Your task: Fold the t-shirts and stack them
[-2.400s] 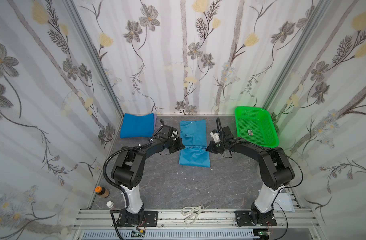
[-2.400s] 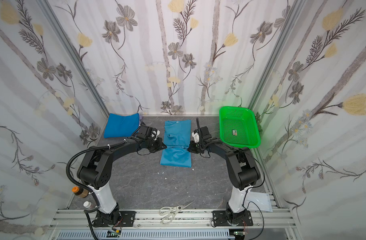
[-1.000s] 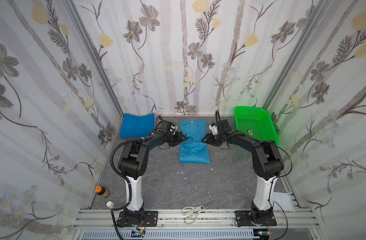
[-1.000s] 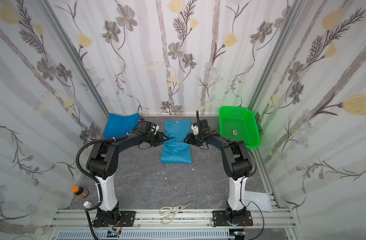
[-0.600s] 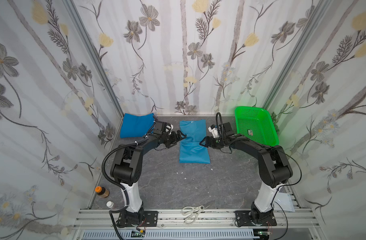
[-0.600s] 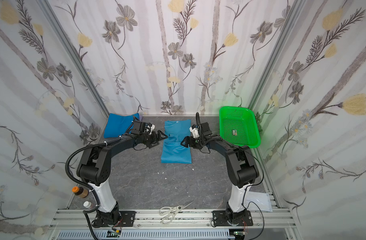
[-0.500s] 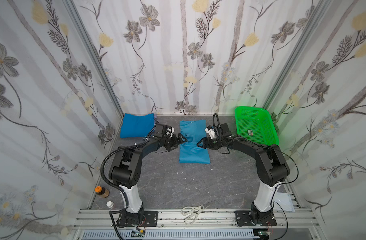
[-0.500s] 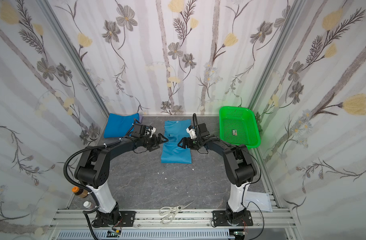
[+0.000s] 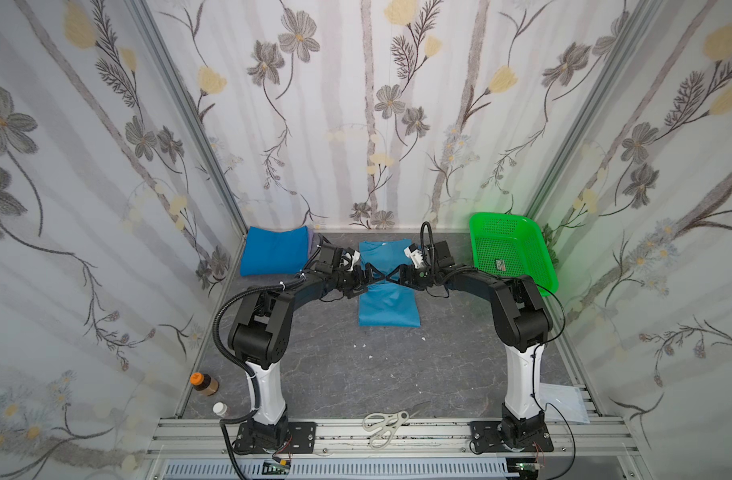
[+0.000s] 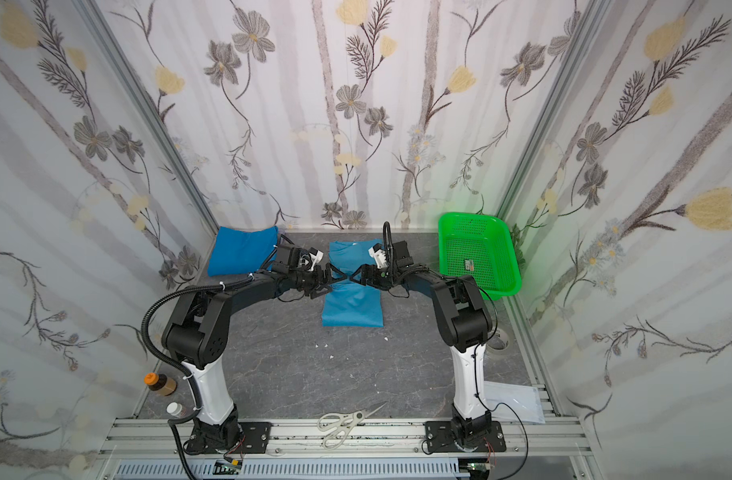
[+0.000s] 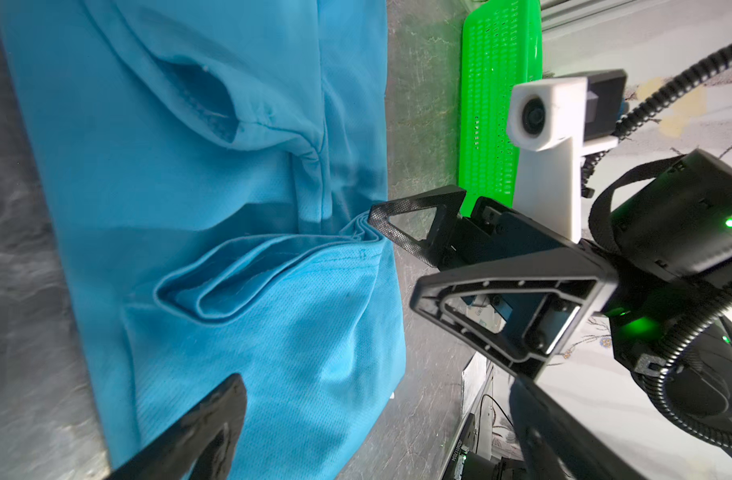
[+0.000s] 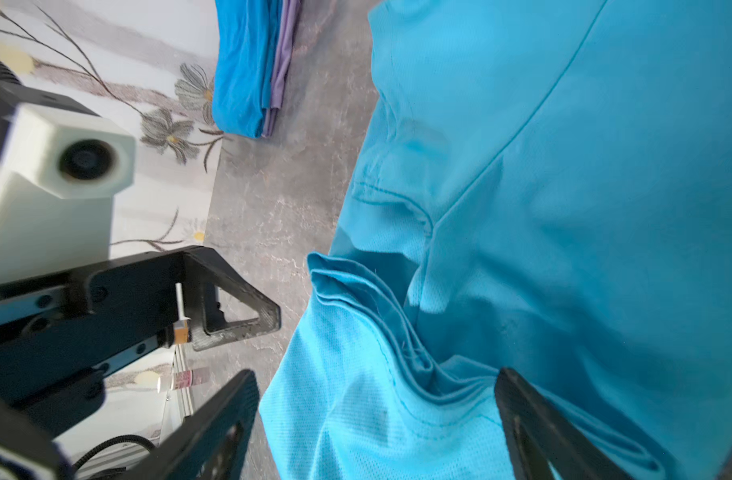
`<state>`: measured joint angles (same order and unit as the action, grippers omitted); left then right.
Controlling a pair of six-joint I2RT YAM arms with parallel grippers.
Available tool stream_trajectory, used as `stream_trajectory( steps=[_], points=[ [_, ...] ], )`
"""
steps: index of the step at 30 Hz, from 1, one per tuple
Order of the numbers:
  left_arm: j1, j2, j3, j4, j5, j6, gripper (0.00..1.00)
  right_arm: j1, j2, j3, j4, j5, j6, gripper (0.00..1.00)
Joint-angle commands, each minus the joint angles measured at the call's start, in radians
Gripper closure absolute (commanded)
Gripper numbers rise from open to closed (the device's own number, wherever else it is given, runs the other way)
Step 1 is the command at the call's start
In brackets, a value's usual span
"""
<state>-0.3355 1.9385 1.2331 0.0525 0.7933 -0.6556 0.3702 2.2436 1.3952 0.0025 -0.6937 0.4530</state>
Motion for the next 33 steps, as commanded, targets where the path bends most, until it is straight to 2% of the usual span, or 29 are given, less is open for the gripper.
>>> stream_trajectory(
  steps=[1, 9, 16, 26, 29, 33],
  points=[
    [-0.005, 0.031, 0.024, 0.056, 0.031, -0.027, 0.0, -0.007, -0.071, -0.032, 0.104, -0.015, 0.026, 0.08],
    [-0.023, 0.097, 0.058, 0.085, 0.051, -0.049, 0.0, -0.02, -0.216, -0.199, 0.125, -0.002, 0.024, 0.07],
    [-0.019, 0.157, 0.079, 0.093, 0.02, -0.046, 0.0, -0.024, -0.26, -0.313, 0.141, 0.021, 0.023, 0.06],
    [0.031, 0.261, 0.266, 0.05, 0.03, -0.038, 0.0, -0.021, -0.354, -0.471, 0.151, 0.044, 0.004, 0.05],
    [0.039, 0.237, 0.257, 0.052, 0.04, -0.039, 0.0, -0.016, -0.38, -0.485, 0.106, 0.091, -0.023, 0.05],
    [0.042, 0.114, 0.157, -0.059, -0.009, 0.052, 0.0, -0.015, -0.42, -0.516, 0.075, 0.117, -0.044, 0.05]
  ],
)
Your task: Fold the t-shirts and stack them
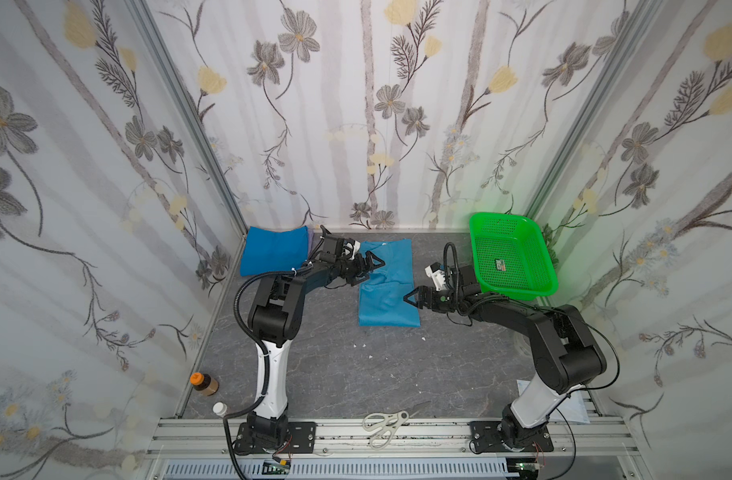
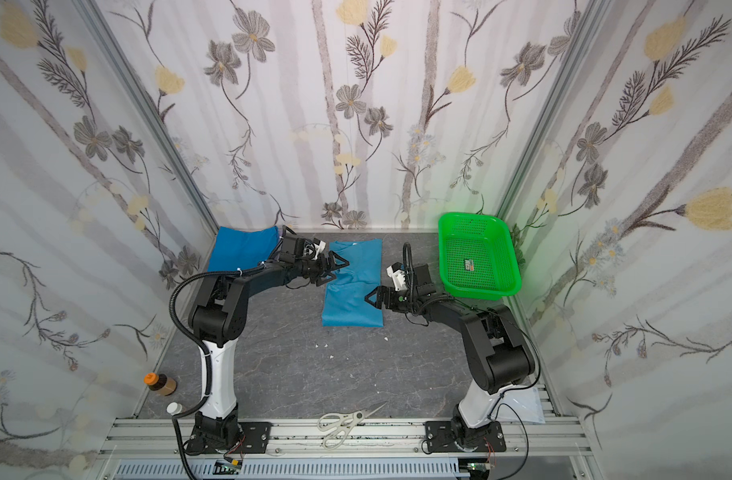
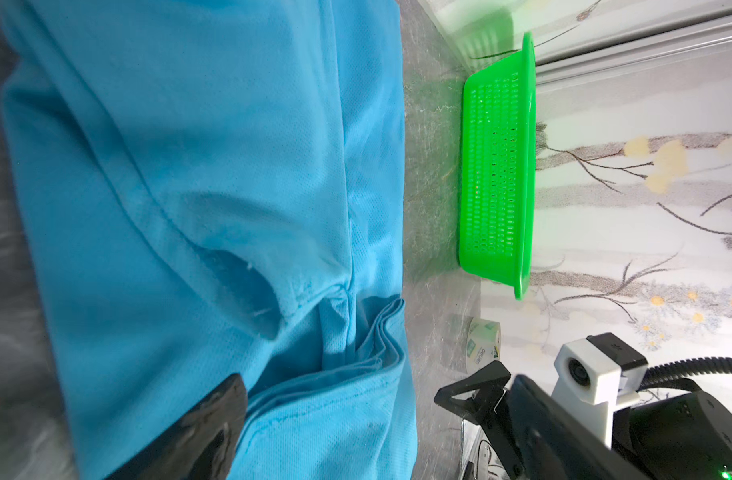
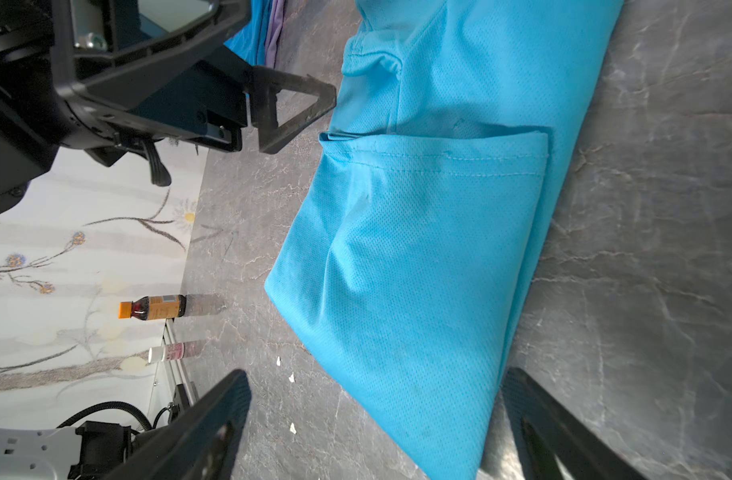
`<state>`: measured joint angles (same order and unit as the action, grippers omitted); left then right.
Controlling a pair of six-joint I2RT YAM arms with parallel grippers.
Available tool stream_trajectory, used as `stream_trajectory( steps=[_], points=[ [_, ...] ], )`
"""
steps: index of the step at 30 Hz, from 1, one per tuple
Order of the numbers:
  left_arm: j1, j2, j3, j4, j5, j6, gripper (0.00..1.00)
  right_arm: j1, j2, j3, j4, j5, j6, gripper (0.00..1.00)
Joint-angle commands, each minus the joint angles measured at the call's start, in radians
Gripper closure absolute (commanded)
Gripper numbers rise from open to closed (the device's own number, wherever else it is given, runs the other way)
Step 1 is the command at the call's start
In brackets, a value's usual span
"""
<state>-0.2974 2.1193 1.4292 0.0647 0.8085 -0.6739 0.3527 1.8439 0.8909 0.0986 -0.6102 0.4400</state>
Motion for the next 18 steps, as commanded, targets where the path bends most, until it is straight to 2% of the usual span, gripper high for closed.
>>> stream_trajectory(
  steps=[1, 5, 8, 11, 18],
  points=[
    [0.002, -0.106, -0.076, -0.096, -0.037, 0.092, 0.0, 0.005, -0.031, -0.02, -0.027, 0.04, -0.038, 0.05],
    [-0.013, -0.231, -0.247, -0.026, -0.001, 0.059, 0.0, 0.024, -0.042, -0.025, -0.029, 0.005, -0.069, 0.07],
    [-0.066, -0.288, -0.324, 0.011, 0.042, 0.042, 0.0, 0.039, -0.021, -0.015, 0.015, -0.083, -0.056, 0.07],
    [-0.109, -0.332, -0.409, 0.084, 0.037, -0.011, 0.0, 0.066, -0.007, -0.009, 0.054, -0.108, -0.034, 0.07],
    [-0.118, -0.318, -0.548, 0.226, -0.029, -0.108, 0.0, 0.095, 0.058, -0.031, 0.16, -0.127, 0.033, 0.07]
  ],
)
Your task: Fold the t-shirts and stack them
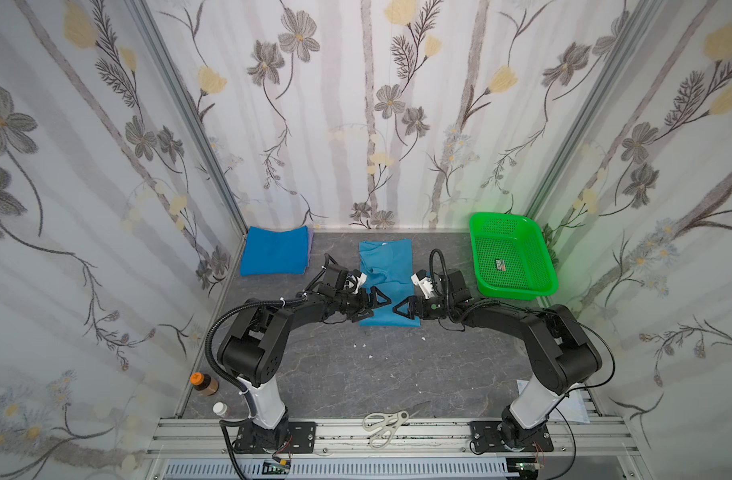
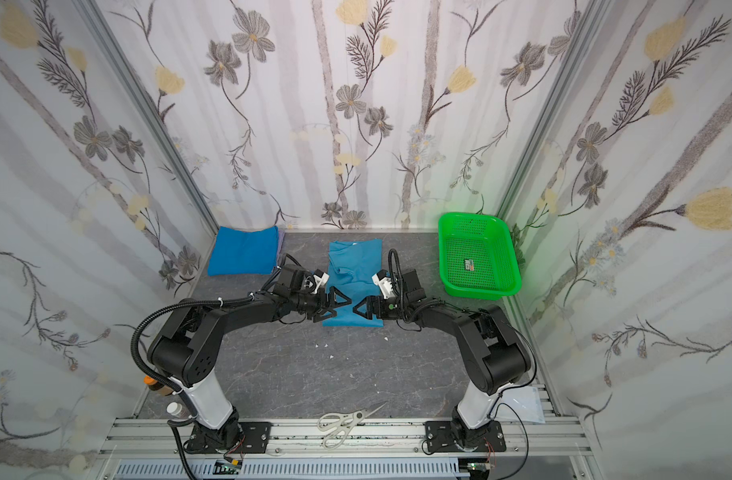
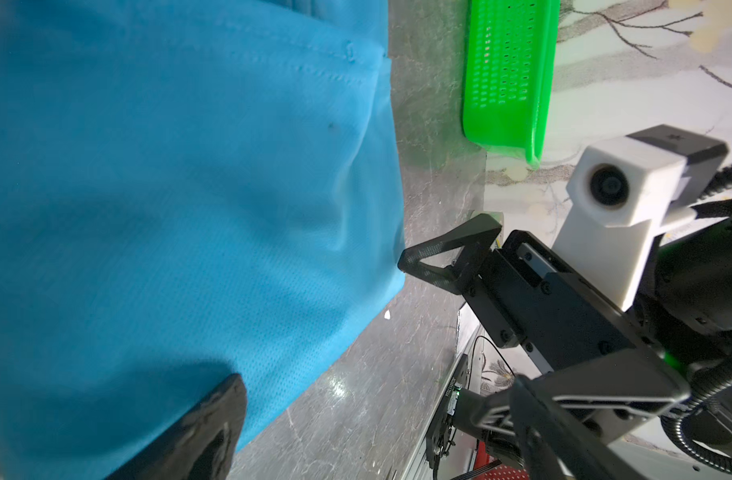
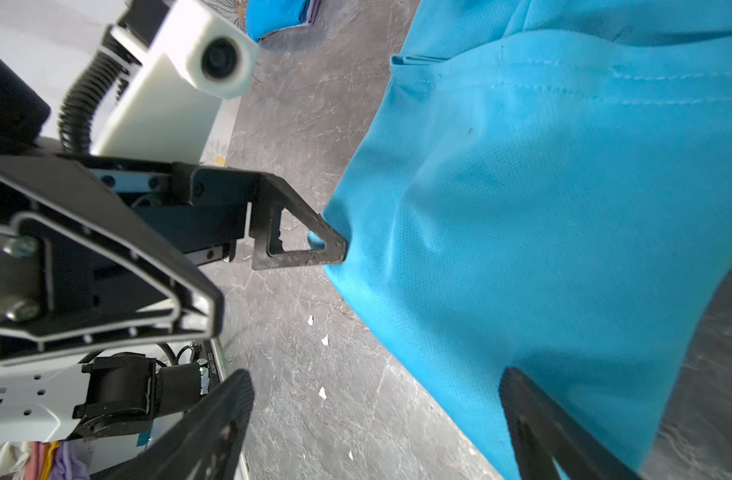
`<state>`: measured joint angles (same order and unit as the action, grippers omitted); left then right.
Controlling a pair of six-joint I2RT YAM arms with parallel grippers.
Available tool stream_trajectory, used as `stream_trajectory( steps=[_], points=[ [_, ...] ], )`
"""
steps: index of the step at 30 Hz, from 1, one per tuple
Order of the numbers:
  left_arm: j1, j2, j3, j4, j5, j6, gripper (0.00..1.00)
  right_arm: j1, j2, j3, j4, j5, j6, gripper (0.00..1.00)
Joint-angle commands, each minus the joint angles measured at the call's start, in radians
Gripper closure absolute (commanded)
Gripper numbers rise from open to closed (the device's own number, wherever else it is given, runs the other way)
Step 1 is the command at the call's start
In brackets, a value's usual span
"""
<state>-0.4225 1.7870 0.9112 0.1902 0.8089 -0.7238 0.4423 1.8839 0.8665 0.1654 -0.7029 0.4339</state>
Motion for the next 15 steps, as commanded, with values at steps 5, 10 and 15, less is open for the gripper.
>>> stream_trajectory(
  steps=[5, 10, 15],
  points=[
    [0.012, 0.052, -0.097, 0.162, -0.038, -0.093, 0.0, 0.007, 0.074, -0.03, 0.11, -0.026, 0.057, 0.07],
    [0.026, -0.006, -0.144, 0.138, -0.053, -0.08, 0.0, -0.011, 0.059, -0.067, 0.098, -0.003, 0.042, 0.06],
    [0.054, -0.093, -0.14, 0.038, -0.054, -0.03, 0.0, -0.036, 0.008, -0.055, -0.001, 0.026, -0.026, 0.06]
  ],
)
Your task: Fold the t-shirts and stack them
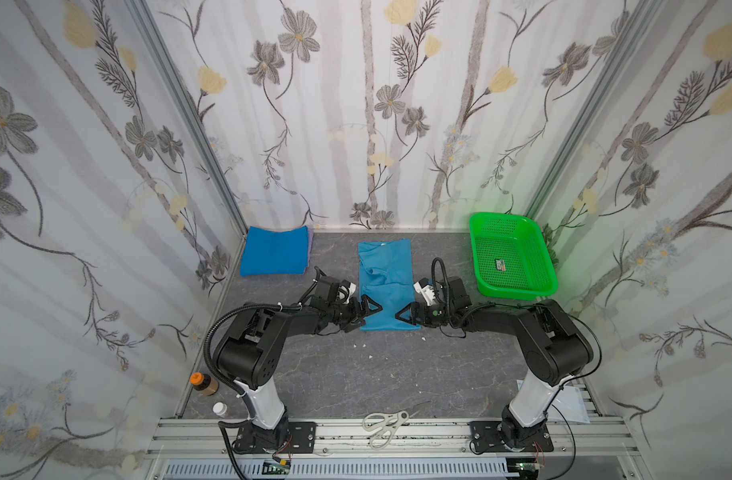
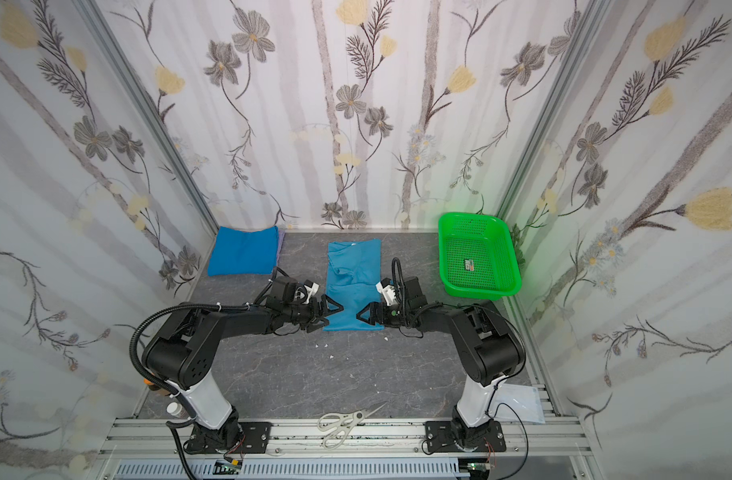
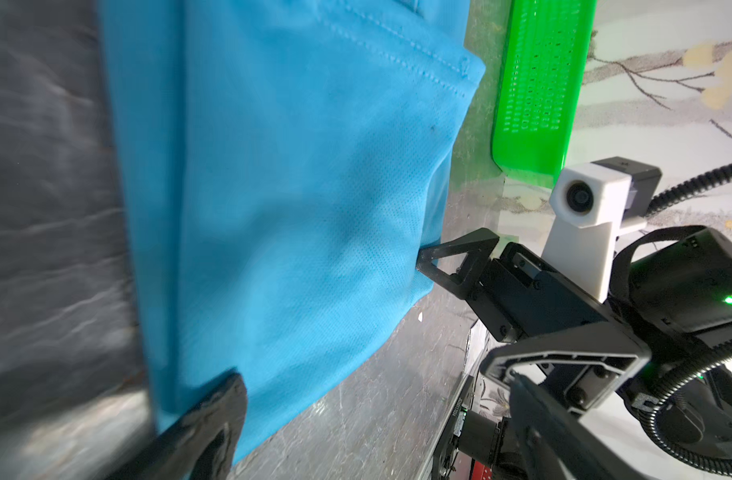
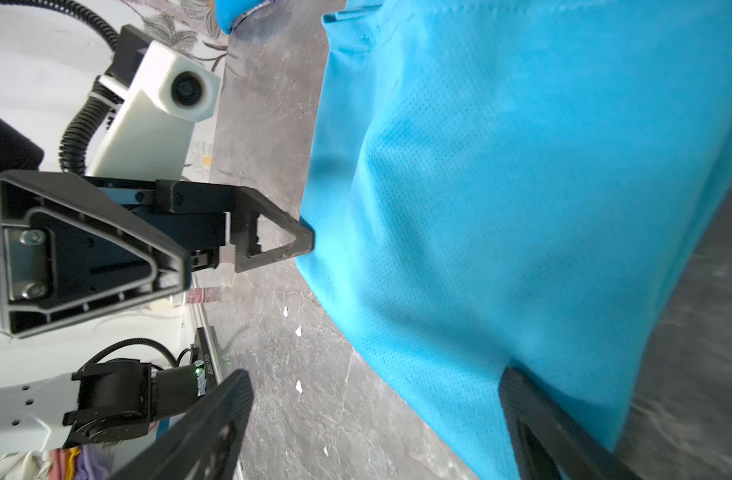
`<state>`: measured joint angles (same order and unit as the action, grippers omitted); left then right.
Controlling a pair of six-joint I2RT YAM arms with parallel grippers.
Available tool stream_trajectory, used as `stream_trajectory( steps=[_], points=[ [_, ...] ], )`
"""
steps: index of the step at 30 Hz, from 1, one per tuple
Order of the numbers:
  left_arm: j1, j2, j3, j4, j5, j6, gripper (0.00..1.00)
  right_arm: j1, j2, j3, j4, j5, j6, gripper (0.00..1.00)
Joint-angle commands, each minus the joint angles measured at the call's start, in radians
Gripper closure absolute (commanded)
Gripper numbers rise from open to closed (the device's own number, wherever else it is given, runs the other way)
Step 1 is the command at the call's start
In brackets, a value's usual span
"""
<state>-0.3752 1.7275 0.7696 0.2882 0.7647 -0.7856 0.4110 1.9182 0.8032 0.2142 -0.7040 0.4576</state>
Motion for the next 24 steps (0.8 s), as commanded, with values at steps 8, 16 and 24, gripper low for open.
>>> stream_trajectory(
  steps=[8, 16, 24],
  points=[
    [0.005, -0.139, -0.003, -0.232, -0.022, 0.122, 0.0, -0.007, -0.16, -0.017, -0.191, 0.156, -0.119, 0.06],
    [-0.014, -0.192, -0.047, -0.303, -0.079, 0.173, 0.1, -0.011, -0.17, -0.095, -0.217, 0.213, -0.155, 0.18],
    [-0.049, -0.102, -0.024, -0.251, -0.096, 0.148, 0.36, -0.011, -0.15, -0.093, -0.187, 0.192, -0.138, 0.44]
  ],
)
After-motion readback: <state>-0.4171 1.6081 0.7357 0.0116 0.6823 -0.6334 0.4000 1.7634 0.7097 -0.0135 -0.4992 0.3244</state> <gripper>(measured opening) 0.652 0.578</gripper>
